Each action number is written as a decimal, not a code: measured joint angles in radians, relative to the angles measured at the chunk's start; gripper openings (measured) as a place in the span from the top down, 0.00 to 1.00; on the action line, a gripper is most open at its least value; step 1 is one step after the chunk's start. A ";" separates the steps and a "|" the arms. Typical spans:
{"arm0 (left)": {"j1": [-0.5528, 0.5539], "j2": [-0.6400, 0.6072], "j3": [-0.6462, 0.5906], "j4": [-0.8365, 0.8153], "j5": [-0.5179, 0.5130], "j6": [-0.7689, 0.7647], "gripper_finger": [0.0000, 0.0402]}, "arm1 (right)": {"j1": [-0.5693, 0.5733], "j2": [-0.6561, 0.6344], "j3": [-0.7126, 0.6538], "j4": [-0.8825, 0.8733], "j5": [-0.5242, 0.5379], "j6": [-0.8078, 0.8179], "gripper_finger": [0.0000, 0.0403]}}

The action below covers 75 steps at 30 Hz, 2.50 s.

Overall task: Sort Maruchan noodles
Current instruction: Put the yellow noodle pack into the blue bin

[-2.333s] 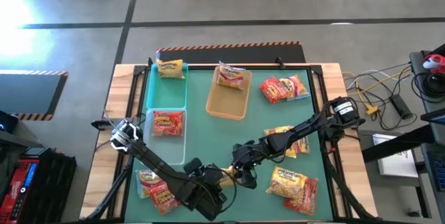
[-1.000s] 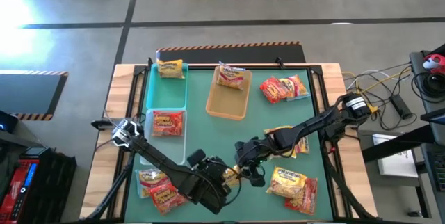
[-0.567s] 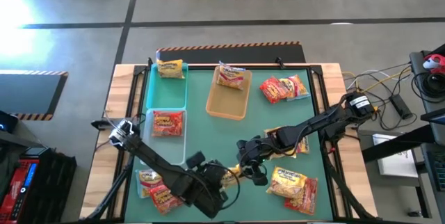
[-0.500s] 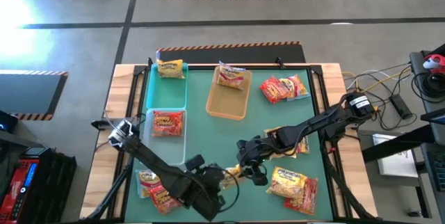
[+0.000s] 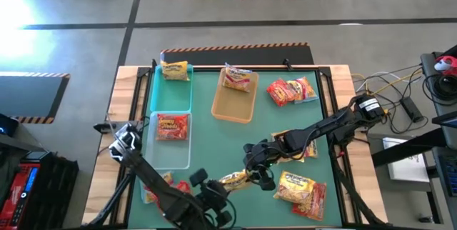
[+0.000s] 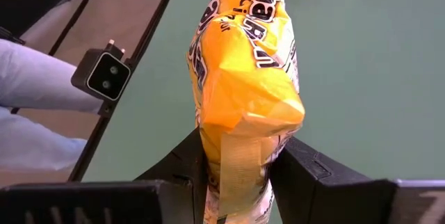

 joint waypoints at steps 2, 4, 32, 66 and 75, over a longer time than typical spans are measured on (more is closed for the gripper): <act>-0.006 -0.003 0.000 -0.050 0.022 -0.034 0.72 | 0.000 0.000 0.000 -0.004 0.000 0.000 0.73; -0.009 -0.013 0.000 -0.110 0.038 -0.062 0.70 | 0.000 0.000 0.000 -0.003 0.000 0.000 0.73; 0.106 -0.510 -0.979 1.087 0.183 0.490 0.54 | -0.002 0.000 0.001 0.016 0.004 0.159 0.73; 0.180 -0.510 -0.972 1.131 0.290 0.554 0.58 | -0.005 0.001 0.170 -0.079 0.125 -0.088 0.73; 0.179 -0.509 -0.973 1.137 0.304 0.556 0.75 | 0.000 0.002 0.183 -0.102 0.127 -0.070 0.73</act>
